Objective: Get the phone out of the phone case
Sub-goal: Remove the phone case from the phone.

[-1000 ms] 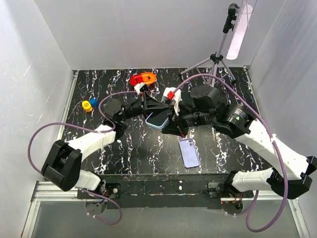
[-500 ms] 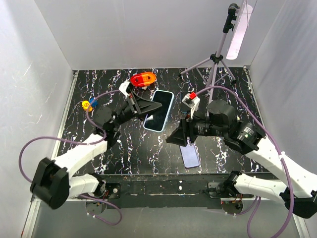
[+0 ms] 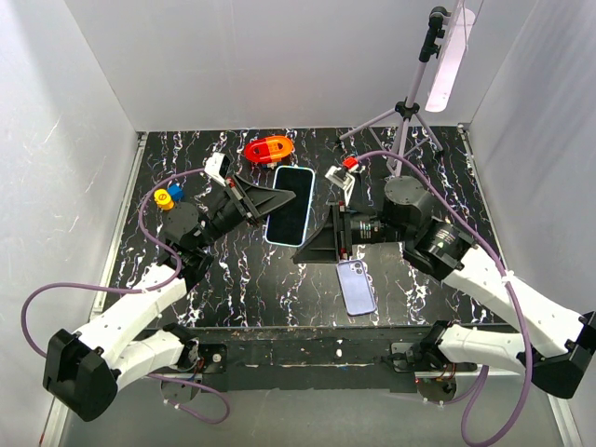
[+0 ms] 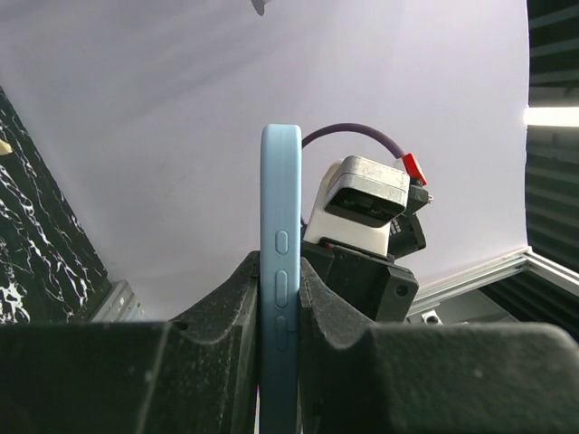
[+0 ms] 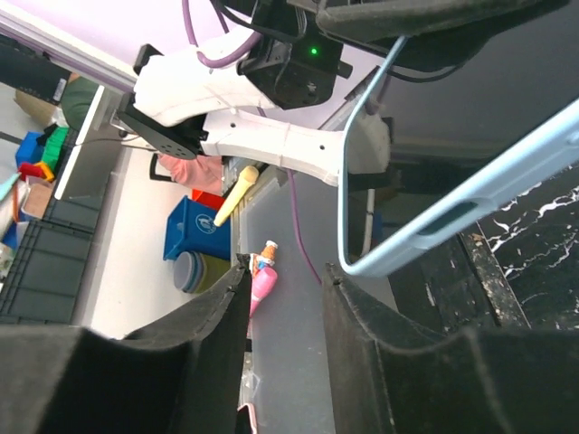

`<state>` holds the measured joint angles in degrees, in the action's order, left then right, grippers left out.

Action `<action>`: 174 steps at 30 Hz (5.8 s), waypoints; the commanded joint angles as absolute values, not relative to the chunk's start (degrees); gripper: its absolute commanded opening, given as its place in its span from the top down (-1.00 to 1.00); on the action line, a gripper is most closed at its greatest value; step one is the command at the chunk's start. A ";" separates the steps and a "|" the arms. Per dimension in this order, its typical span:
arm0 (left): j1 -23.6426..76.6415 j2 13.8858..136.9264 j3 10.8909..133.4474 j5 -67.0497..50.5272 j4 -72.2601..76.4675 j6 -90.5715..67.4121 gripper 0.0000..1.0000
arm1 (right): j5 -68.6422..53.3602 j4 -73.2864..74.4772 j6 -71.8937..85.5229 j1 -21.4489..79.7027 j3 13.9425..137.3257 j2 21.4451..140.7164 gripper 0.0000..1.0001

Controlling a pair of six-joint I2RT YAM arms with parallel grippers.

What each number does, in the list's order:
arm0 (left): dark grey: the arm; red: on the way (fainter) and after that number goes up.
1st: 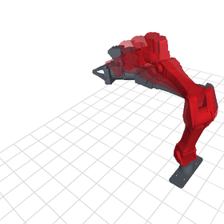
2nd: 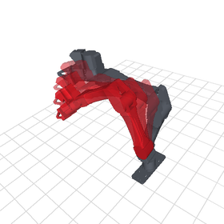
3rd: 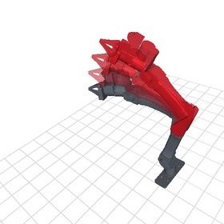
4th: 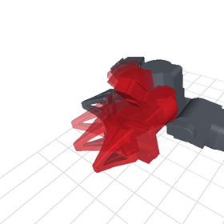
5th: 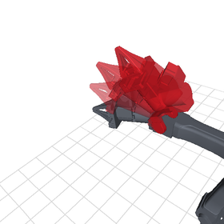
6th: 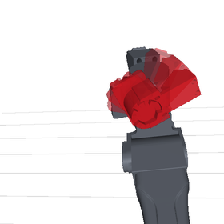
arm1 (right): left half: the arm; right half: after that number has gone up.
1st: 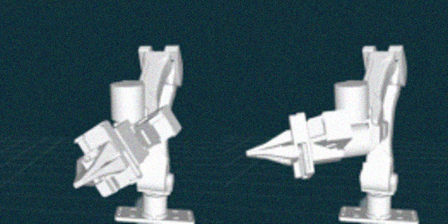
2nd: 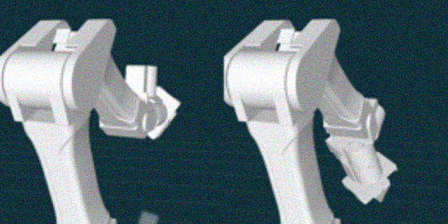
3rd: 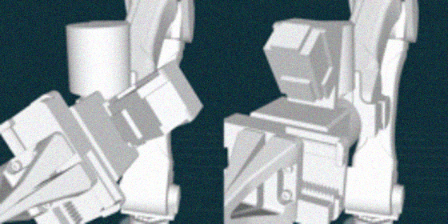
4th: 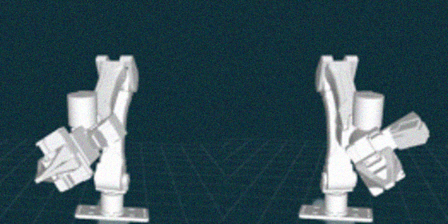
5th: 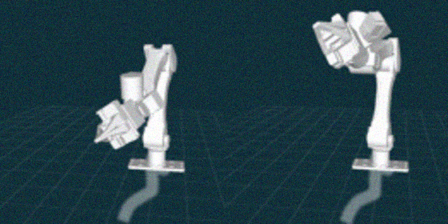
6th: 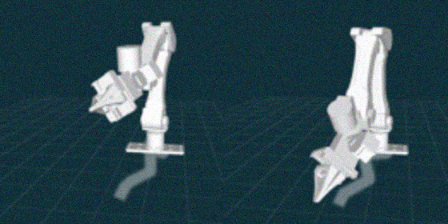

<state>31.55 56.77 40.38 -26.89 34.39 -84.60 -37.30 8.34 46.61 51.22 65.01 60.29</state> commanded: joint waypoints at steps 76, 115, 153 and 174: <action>31.90 46.76 41.93 -16.18 26.29 -79.72 1.00 | -40.78 -13.08 55.36 49.31 59.07 57.66 -0.20; 26.02 57.91 52.11 -45.25 16.34 -78.93 0.10 | -61.69 -3.95 49.48 41.04 68.20 68.11 0.97; 25.84 61.26 53.26 -39.63 22.15 -87.01 1.00 | -60.72 -21.34 63.28 38.58 58.01 62.84 0.43; 25.93 65.39 48.25 -47.55 36.03 -106.43 1.00 | -45.18 2.64 24.44 48.16 77.42 68.46 0.97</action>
<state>25.08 65.76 50.19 -48.23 34.79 -99.92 -51.62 7.46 37.87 46.37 71.46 66.63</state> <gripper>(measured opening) 0.129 0.250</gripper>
